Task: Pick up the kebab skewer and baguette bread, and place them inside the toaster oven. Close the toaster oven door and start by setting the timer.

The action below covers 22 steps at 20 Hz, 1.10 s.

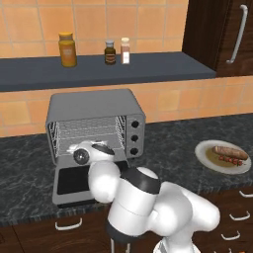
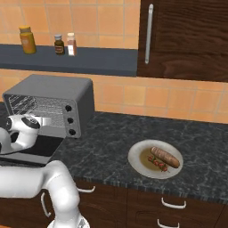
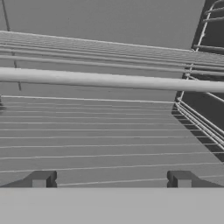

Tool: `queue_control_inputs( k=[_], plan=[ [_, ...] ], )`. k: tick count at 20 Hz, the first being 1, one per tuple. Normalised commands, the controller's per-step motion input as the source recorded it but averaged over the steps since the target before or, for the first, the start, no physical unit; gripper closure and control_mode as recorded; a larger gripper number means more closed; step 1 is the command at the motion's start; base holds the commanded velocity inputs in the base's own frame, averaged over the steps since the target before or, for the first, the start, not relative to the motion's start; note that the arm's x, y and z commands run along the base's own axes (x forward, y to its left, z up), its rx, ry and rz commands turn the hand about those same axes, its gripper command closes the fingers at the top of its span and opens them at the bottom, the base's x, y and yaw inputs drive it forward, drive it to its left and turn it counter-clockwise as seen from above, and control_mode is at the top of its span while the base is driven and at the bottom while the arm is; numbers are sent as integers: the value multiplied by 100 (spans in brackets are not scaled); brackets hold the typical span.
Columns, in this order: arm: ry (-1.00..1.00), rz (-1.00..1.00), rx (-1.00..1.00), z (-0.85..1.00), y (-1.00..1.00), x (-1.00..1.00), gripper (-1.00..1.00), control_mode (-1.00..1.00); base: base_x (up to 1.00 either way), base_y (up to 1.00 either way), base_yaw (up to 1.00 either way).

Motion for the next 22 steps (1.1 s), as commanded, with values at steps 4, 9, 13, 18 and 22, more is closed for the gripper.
queue_control_inputs(
  k=[4,9,13,18,22],
  plan=[
    [0,0,0,-71,28,0,-100,-100,0,0,0],
    [0,0,0,-72,23,-6,-100,-100,0,0,0],
    [0,0,0,-80,8,-29,-100,-100,0,0,0],
    [3,0,0,-69,5,-61,-100,-100,0,0,0],
    [8,0,0,-65,10,-85,-100,-100,0,0,0]
  ],
)
